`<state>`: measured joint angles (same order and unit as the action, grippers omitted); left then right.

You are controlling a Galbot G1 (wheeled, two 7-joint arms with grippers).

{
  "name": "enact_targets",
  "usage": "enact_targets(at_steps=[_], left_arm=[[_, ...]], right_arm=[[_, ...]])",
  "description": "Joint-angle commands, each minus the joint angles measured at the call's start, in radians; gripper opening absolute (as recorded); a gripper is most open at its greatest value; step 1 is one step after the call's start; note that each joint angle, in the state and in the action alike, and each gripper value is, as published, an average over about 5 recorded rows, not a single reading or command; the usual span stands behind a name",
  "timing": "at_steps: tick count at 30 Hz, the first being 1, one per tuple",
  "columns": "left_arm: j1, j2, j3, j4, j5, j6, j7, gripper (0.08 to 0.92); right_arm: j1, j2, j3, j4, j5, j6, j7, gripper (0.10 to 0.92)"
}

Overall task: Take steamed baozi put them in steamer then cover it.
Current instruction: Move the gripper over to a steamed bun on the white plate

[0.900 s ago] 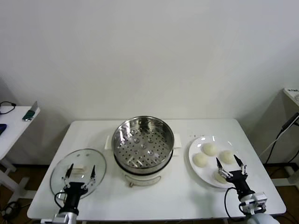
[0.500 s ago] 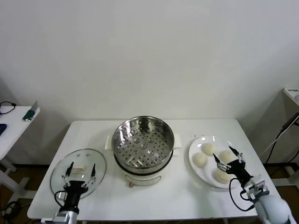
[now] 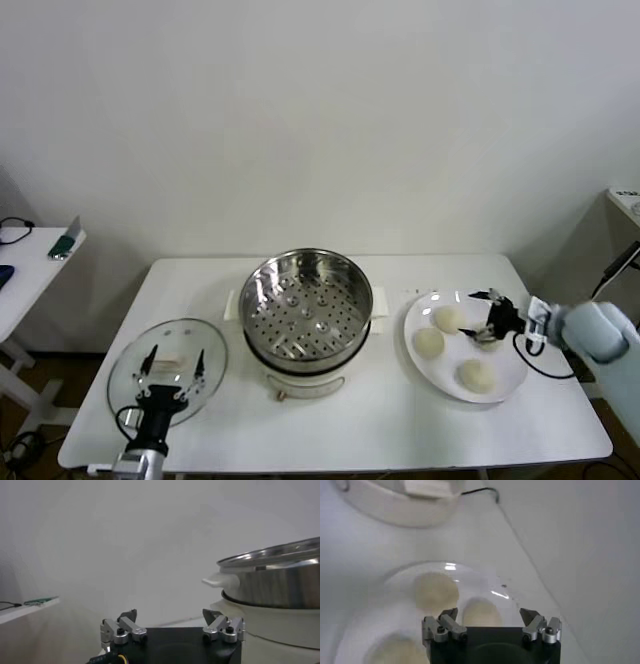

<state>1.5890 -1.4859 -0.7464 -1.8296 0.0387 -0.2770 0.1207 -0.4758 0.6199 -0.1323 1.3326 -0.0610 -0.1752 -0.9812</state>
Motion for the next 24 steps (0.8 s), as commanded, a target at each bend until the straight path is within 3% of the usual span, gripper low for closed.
enact_targets(at_steps=[1, 9, 24], left_arm=[[-0.003, 0.013, -0.002, 0.002, 0.0, 0.006, -0.002, 0.823], [-0.004, 0.011, -0.015, 0.002, -0.002, 0.013, -0.004, 0.823], [-0.002, 0.019, -0.032, 0.022, 0.001, 0.012, -0.005, 0.823]], right_arm=[[0.514, -0.055, -0.554, -0.181, -0.047, -0.023, -0.197, 0.823], [0.646, 0.087, -0.794, -0.33, 0.006, -0.018, -0.207, 0.823], [0.612, 0.306, -0.805, -0.584, -0.026, 0.023, -0.18, 0.823]])
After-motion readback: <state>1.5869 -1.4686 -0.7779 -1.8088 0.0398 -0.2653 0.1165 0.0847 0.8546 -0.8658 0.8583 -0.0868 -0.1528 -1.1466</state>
